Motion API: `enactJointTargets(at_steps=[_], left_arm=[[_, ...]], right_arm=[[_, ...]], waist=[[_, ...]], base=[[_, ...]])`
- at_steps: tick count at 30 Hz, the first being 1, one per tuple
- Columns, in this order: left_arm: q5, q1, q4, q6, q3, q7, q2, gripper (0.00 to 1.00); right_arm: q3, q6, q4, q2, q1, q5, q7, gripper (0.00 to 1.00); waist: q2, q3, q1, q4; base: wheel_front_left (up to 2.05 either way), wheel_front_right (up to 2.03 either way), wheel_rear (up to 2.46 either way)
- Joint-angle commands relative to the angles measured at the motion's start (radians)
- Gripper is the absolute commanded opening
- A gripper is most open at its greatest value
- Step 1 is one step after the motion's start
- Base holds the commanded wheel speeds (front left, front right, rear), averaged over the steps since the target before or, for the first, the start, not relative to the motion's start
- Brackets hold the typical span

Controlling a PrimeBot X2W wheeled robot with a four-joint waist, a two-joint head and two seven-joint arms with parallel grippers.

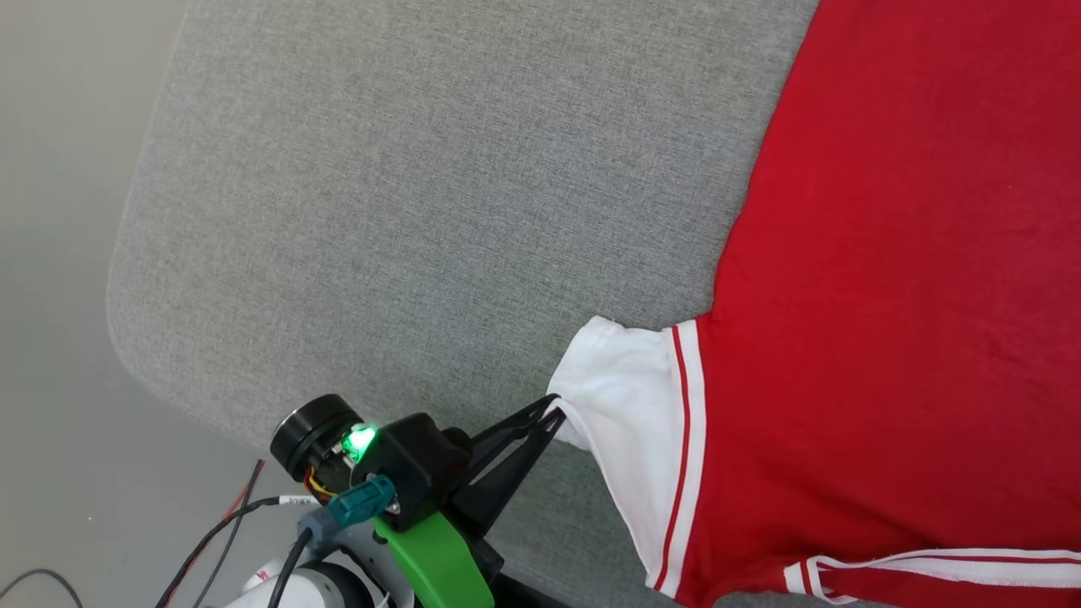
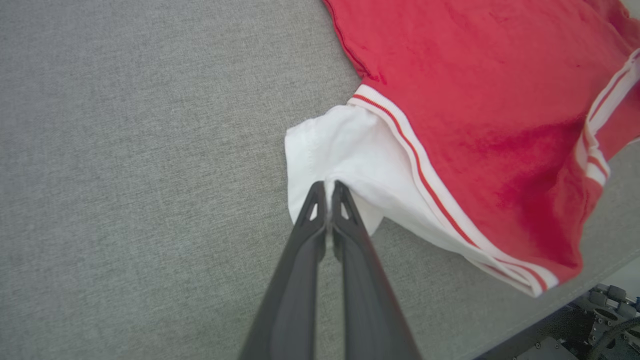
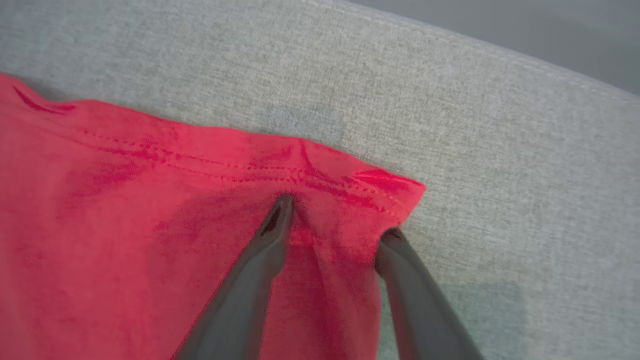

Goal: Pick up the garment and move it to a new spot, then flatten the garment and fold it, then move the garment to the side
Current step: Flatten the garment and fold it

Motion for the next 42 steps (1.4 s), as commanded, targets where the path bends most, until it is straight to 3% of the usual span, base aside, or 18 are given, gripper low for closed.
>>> enactJointTargets(at_steps=[1, 7, 15, 23, 32, 33, 41, 42], left_arm=[[0.004, -0.022, 0.004, -0.003, 0.006, -0.008, -0.007, 0.00], [-0.003, -0.022, 0.018, -0.004, 0.009, -0.007, 0.001, 0.00], [-0.066, 0.006, 0.067, -0.012, 0.023, -0.012, 0.013, 0.00], [-0.088, 0.046, 0.100, 0.009, 0.031, -0.009, 0.041, 0.00], [-0.121, 0.106, 0.138, 0.047, 0.053, -0.049, 0.045, 0.00], [-0.130, 0.116, 0.153, 0.058, 0.063, -0.069, 0.037, 0.00], [-0.141, 0.135, 0.200, 0.085, 0.085, -0.124, 0.008, 0.00], [-0.145, 0.138, 0.216, 0.092, 0.093, -0.146, -0.007, 0.00]], right_arm=[[0.023, -0.001, 0.044, 0.026, 0.062, -0.001, 0.012, 0.00], [0.029, -0.001, 0.063, 0.027, 0.107, 0.004, -0.040, 0.00], [0.016, -0.001, 0.116, 0.054, 0.281, 0.002, -0.141, 0.00], [-0.007, -0.001, 0.112, 0.102, 0.473, 0.043, -0.199, 0.00], [-0.064, -0.001, -0.071, 0.144, 0.741, 0.097, -0.262, 0.00], [-0.099, -0.001, -0.153, 0.171, 0.827, 0.094, -0.277, 0.00], [-0.183, -0.001, -0.331, 0.273, 0.993, 0.054, -0.250, 0.00], [-0.204, -0.001, -0.383, 0.313, 1.044, 0.038, -0.235, 0.00]], waist=[[0.0000, -0.009, 0.0000, -0.002], [0.0000, -0.061, 0.0000, -0.025], [0.0000, -0.235, 0.0000, -0.104], [0.0000, -0.392, 0.0000, -0.183], [0.0000, -0.506, 0.0000, -0.282], [0.0000, -0.525, 0.0000, -0.304], [0.0000, -0.556, 0.0000, -0.350], [0.0000, -0.559, 0.0000, -0.359]], base=[[0.00, 0.00, 0.00], [0.00, 0.00, 0.00], [0.00, 0.00, 0.00], [0.00, 0.00, 0.00], [0.00, 0.00, 0.00], [0.00, 0.00, 0.00], [0.00, 0.00, 0.00], [0.00, 0.00, 0.00]])
